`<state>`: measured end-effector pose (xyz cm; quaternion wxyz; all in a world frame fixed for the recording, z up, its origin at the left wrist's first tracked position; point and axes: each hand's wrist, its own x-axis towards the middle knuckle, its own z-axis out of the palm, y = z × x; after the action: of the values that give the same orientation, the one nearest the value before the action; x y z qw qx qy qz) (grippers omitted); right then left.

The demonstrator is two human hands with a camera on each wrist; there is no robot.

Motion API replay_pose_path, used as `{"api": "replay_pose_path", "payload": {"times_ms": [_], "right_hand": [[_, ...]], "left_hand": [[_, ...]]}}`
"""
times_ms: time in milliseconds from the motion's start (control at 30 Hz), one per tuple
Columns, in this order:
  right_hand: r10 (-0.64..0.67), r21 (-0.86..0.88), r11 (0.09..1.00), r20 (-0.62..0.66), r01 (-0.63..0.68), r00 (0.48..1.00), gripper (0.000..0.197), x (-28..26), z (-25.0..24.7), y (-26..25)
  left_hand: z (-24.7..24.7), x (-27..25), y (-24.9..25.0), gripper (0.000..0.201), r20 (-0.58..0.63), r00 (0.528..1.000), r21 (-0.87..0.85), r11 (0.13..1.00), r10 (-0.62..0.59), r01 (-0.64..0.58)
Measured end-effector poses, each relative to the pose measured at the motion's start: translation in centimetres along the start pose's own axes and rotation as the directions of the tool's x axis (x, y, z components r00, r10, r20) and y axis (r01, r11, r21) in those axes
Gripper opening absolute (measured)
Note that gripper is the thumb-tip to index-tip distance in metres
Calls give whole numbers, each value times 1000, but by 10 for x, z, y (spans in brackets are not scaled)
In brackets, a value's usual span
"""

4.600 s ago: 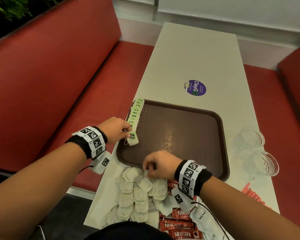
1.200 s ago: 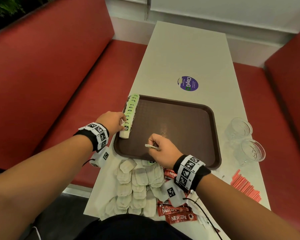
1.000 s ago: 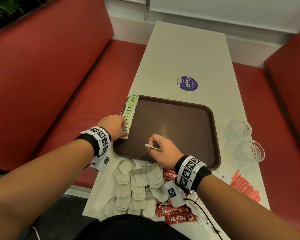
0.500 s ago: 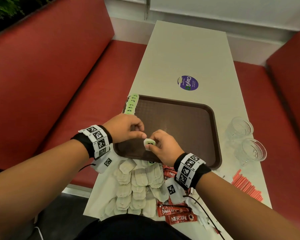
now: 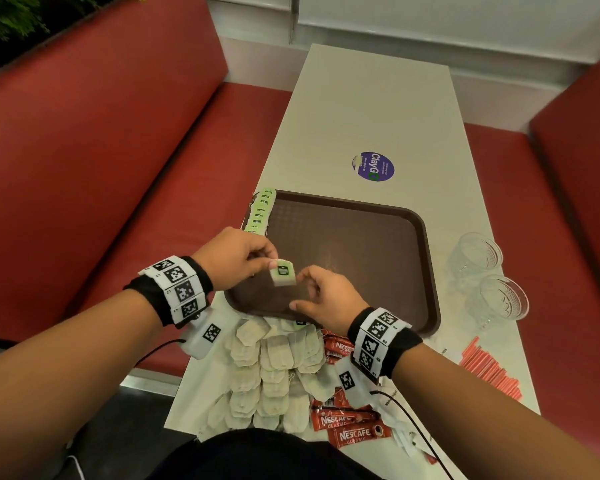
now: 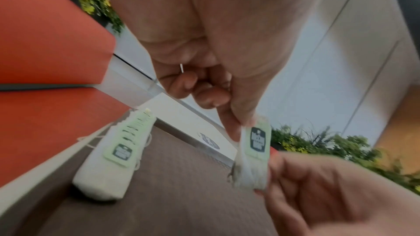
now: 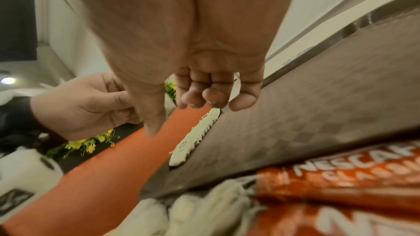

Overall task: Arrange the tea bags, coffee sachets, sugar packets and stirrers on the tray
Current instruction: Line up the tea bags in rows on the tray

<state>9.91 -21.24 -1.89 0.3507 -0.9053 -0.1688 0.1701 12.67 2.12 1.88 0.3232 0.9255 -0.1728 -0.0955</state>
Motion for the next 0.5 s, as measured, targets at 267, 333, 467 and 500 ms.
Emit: {"api": "replay_pose_path", "payload": {"times_ms": [267,333,467,500], "right_hand": [[-107,-285,927,424,244,899,45,-17,20,-6],[-106,-334,896,478,292,872,53,-17,28,-6],[-136,-379,852,508,362,851,55,-15,32,-12],[-145,-383,846,504,371,851,52,-16,33,-13]], "left_hand": [[-17,3,-45,3,152,933,238,928,-326,286],[-13,8,-53,4,124,925,257,912,-360,320],[-5,19,-59,5,29,912,239,889,-410,392],[-3,21,-60,4,19,908,239,884,-418,402]]}}
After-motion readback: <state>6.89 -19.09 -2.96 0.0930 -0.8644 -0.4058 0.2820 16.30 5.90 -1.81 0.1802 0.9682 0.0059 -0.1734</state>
